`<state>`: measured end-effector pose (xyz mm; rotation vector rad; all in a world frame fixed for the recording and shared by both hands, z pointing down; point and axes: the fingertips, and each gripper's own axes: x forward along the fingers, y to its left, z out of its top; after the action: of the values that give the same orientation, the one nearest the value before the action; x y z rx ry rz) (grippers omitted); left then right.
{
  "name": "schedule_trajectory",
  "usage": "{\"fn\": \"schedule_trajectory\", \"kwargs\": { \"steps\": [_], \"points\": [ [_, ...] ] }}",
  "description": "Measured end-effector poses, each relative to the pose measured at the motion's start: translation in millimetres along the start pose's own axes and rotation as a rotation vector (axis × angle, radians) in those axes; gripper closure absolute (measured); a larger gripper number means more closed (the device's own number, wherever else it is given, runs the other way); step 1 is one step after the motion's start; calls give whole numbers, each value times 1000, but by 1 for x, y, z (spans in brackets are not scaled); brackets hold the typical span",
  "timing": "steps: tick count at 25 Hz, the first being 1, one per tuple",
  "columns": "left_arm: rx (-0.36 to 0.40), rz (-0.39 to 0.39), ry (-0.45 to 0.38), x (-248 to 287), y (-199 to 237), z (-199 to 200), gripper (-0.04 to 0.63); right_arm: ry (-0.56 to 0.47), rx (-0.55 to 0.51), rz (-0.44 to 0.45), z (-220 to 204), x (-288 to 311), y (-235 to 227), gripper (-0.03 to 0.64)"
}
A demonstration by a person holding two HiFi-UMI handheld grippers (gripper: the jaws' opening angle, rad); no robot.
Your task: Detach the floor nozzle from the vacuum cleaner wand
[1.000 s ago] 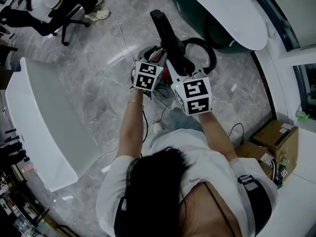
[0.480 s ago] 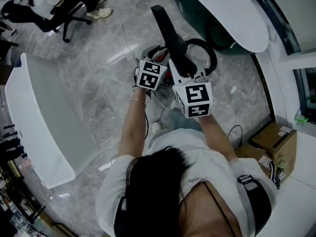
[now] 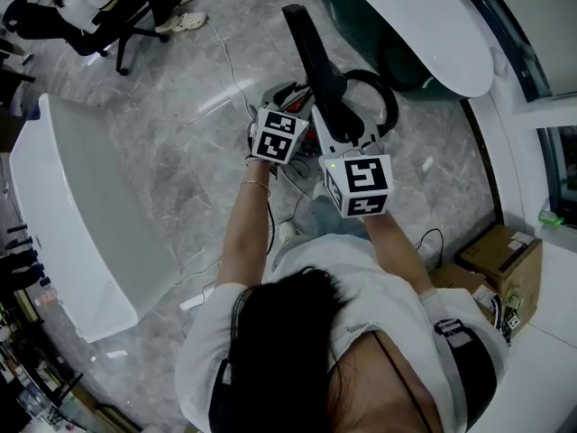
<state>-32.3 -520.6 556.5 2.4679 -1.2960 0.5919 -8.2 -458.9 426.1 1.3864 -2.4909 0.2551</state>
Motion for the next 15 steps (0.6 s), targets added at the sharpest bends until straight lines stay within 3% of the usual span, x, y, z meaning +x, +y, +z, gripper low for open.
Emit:
{"fn": "schedule_trajectory", "kwargs": {
  "steps": [6,11,15],
  "points": [
    [-17,-3,-11,-4,2,0,425,-41,-1,9,4,0,4,489],
    [-22,-4,-15,-3,6,1,425,-43,69,16,8,5,4,490],
    [-24,-7,-18,-5,5,1,425,-54,-59,2,12,2,8,488]
  ]
}}
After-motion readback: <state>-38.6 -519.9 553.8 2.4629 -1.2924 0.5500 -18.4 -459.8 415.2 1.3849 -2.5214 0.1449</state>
